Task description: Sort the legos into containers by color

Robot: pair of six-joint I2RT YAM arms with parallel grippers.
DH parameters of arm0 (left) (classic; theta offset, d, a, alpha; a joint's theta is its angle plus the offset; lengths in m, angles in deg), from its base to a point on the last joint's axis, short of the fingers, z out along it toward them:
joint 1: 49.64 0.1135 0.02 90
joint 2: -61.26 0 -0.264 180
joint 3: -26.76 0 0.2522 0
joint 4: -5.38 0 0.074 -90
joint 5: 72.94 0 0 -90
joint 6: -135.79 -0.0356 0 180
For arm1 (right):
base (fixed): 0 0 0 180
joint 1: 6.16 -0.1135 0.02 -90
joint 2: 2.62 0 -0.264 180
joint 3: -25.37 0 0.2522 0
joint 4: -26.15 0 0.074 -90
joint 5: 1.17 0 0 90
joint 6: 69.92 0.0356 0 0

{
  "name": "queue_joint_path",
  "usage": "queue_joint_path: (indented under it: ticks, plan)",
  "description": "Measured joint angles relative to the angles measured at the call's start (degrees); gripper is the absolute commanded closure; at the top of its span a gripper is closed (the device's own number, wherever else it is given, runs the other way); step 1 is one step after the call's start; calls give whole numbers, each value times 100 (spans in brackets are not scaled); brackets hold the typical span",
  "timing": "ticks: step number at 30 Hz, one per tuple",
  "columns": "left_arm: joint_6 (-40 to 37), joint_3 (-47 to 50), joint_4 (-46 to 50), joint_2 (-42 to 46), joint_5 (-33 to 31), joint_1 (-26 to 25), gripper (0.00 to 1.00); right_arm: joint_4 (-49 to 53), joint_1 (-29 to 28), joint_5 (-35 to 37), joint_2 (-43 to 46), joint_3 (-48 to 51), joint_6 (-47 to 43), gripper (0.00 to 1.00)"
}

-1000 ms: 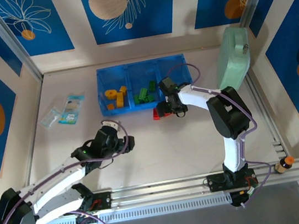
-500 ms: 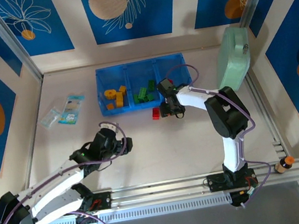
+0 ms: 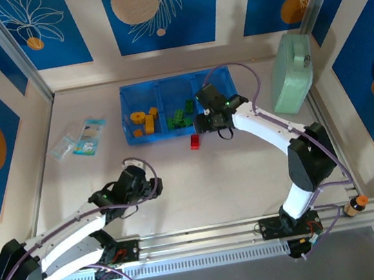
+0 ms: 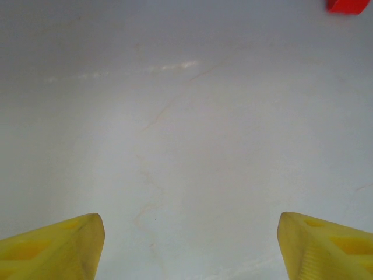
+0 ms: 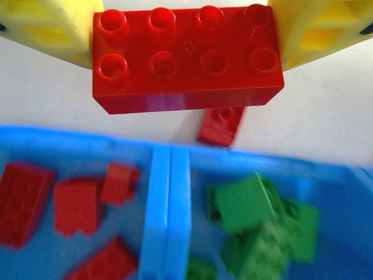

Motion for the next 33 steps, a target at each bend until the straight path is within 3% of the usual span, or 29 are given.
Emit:
queue_joint_path:
  ticks: [8,17,20,22,23,29,33]
  plan:
    - [387,352,20,-52,28,0,24,326,243,2,-647,-1255,-122,55]
    - [400,330,79,249,26,-11,24,662,1338,20,-1646,-1904,-122,52]
    - [393,234,59,57,44,-24,24,706,1451,-17,-1862,-1963,-129,42]
    - [378,133,28,-118,66,-52,24,728,1443,-28,-1941,-1963,-146,18]
    - [361,68,9,-216,68,-72,24,743,1429,-66,-1963,-1963,-162,14]
    - [225,-442,-201,-931,133,-111,24,763,1300,-13,-1912,-1963,-190,9]
    - [87,-911,-376,-1543,201,-122,23,748,1213,70,-1410,-1679,-190,8]
